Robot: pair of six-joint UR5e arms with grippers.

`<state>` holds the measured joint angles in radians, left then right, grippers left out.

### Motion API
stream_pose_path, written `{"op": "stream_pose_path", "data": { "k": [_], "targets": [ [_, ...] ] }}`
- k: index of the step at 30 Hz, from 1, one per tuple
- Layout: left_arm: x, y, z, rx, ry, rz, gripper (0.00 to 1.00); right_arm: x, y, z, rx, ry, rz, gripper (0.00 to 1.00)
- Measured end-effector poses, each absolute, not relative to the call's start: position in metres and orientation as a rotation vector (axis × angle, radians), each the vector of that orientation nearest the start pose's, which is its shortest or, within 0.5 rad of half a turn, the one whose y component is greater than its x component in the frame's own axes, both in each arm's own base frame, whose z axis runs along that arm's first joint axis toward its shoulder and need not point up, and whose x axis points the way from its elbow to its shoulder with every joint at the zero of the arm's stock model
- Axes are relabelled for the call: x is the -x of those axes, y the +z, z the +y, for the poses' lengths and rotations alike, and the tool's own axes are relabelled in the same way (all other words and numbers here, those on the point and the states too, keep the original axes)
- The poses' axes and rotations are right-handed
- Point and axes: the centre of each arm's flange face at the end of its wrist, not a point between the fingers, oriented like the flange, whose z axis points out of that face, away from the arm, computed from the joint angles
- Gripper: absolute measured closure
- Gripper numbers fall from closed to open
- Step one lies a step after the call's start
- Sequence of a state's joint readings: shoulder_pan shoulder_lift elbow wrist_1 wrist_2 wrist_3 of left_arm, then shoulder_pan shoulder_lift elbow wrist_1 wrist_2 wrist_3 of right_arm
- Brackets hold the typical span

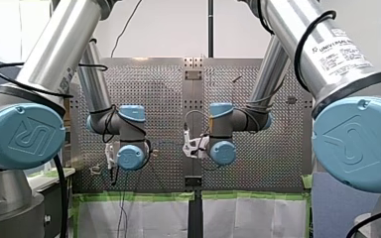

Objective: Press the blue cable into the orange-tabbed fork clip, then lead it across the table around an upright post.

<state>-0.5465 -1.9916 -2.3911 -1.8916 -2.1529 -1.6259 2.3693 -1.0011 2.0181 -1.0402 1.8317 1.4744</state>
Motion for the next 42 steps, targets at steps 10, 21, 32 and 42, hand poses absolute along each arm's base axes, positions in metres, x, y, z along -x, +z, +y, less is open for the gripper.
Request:
{"op": "stream_pose_path", "data": {
  "k": [10, 21, 32, 42],
  "targets": [
    [-0.288, 0.080, -0.267, 0.075, -0.019, 1.562, 1.00, -0.458, 0.089, -0.296, -1.590, 1.544, -0.811, 1.00],
    [-0.288, 0.080, -0.267, 0.075, -0.020, 1.562, 1.00, -0.458, 0.089, -0.296, -1.590, 1.544, -0.811, 1.00],
    [-0.288, 0.080, -0.267, 0.076, -0.020, 1.562, 1.00, -0.459, 0.062, -0.287, -1.670, 1.491, -0.816, 1.00],
    [-0.288, 0.080, -0.267, 0.076, -0.020, 1.562, 1.00, -0.454, 0.030, -0.282, -1.730, 1.439, -0.829, 1.00]
  ]
}}
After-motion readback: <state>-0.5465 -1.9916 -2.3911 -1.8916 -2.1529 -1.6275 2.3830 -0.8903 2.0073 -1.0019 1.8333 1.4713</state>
